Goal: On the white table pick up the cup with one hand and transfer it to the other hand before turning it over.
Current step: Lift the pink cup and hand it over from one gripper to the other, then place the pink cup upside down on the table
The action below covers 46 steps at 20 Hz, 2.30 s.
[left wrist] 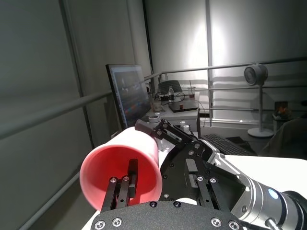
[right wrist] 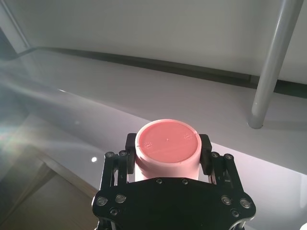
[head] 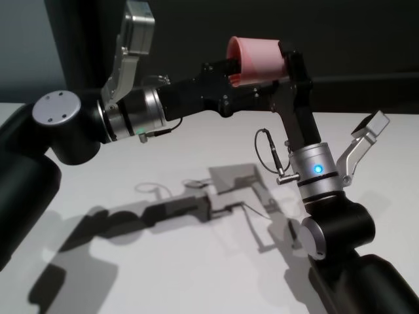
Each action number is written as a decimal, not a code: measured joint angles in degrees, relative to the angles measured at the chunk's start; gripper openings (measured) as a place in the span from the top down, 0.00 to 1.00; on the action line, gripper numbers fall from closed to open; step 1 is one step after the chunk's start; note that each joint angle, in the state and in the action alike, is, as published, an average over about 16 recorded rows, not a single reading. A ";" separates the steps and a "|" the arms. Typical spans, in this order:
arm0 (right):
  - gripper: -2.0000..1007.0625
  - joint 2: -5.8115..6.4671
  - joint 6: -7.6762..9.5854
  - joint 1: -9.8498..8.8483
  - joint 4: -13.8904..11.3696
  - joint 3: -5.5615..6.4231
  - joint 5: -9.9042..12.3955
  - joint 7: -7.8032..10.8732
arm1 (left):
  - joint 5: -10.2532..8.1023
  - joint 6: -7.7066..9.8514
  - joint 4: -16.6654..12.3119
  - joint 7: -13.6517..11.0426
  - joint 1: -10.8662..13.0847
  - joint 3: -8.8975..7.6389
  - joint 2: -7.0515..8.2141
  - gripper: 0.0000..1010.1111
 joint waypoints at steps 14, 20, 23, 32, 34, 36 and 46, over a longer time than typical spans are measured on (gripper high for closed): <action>0.26 0.00 0.00 0.00 -0.01 0.00 0.01 0.05 | -0.89 2.72 -15.25 15.50 12.22 -4.26 9.41 0.05; 0.26 0.00 0.00 0.00 -0.01 0.00 0.01 0.07 | 0.84 4.25 -20.81 27.47 19.18 -7.44 10.30 0.01; 0.26 0.00 0.00 0.00 -0.01 0.00 0.01 0.08 | 2.07 4.48 -23.07 33.46 22.61 -9.25 9.93 0.01; 0.26 -0.01 0.00 0.00 -0.01 0.00 0.01 0.09 | 5.66 2.29 -26.39 44.78 30.46 -13.52 7.20 0.01; 0.26 -0.01 0.00 0.00 -0.01 0.00 0.01 0.09 | 6.40 1.35 -26.36 45.91 31.47 -13.91 6.47 0.01; 0.26 -0.01 0.00 0.00 -0.01 0.00 0.01 0.09 | 7.17 0.27 -26.14 46.84 32.35 -14.17 5.66 0.01; 0.26 0.00 0.00 0.00 -0.01 0.00 0.01 0.09 | 10.66 -5.51 -23.36 47.77 34.45 -13.69 1.96 0.01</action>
